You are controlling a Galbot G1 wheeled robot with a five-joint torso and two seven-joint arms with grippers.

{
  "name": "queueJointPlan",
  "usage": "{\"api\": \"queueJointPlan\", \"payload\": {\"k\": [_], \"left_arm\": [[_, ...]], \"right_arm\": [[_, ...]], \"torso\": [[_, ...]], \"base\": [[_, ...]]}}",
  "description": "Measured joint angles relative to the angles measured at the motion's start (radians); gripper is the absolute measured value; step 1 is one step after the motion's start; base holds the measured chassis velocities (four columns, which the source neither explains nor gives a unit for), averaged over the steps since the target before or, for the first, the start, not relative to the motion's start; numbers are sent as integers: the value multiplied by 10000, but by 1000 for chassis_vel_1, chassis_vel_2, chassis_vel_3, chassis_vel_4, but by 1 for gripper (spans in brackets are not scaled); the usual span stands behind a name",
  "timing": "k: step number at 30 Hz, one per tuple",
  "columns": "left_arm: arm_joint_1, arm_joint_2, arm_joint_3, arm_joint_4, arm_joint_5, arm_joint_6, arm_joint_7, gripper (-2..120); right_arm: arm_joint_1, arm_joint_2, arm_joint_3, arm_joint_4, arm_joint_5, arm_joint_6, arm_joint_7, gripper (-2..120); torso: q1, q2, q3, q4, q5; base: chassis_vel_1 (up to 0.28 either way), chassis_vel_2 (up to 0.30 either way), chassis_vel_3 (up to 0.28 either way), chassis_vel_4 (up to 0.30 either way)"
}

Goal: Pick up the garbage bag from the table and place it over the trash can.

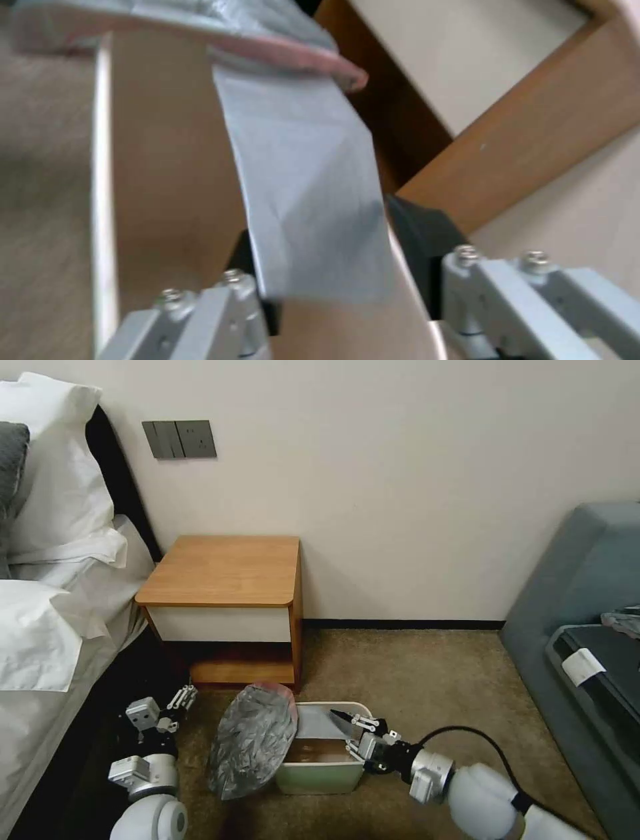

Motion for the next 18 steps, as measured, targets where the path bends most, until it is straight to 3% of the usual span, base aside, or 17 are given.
{"api": "queueJointPlan", "payload": {"k": [1,4,8,10,15,18], "left_arm": [[-14,-22,30,68,78,-2,0,91],[-36,-20,55,140,134,-2,0,91],[-169,137,132,299,243,44,1,91],[-178,190,153,282,244,97,1,91],[78,676,289,-333,-192,763,-91,91],[133,744,301,-418,-256,838,-94,91]], "right_arm": [[-48,-178,140,69,117,-46,-166,51],[-171,-293,370,131,157,-34,-293,54],[-1500,-934,2092,413,329,405,-863,73],[-1805,-1122,2419,488,439,493,-904,78],[-2957,-1513,3845,861,1211,680,-717,98],[-3043,-1434,4041,906,1242,709,-696,99]], "torso": [[0,0,0,-1,1],[0,0,0,0,1],[0,0,0,-5,1],[0,0,0,-6,3],[0,0,-1,-3,0],[0,0,0,-3,-1]], "base": [[0,0,0,0],[0,0,0,0],[0,0,0,0],[0,0,0,0],[0,0,0,0],[0,0,0,0]]}}
